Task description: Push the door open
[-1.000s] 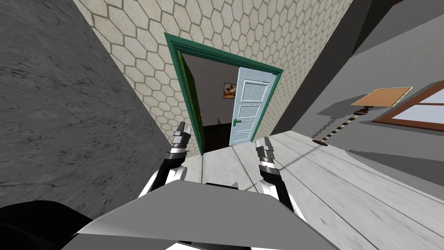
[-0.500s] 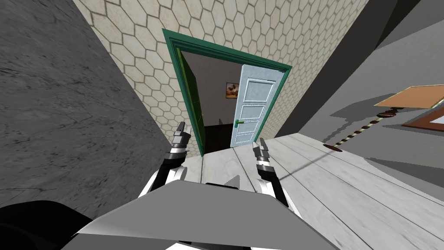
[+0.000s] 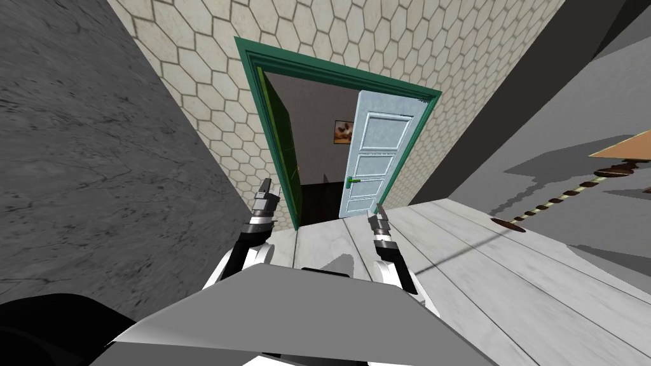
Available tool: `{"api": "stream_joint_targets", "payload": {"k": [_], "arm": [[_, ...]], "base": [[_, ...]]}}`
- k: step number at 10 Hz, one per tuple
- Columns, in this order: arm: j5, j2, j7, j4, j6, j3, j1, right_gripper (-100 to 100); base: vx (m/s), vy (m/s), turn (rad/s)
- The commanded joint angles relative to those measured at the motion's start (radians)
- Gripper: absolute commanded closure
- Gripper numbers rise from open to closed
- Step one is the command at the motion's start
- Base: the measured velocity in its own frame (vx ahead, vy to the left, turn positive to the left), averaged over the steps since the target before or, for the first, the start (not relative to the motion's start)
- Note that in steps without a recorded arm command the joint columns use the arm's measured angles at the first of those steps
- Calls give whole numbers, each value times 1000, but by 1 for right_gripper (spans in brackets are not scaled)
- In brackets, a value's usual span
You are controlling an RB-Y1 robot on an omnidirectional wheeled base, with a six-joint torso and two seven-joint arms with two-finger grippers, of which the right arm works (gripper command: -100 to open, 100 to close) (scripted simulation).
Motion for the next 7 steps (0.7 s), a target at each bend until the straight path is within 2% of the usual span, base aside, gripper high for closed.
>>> {"api": "stream_joint_targets", "payload": {"k": [1,7], "arm": [[-9,-18,-9,36,-1,7,-18,-100],[-46,-90,-46,190,-14,31,-95,-100]], "base": [[92,-51,97],[91,-56,91]]}}
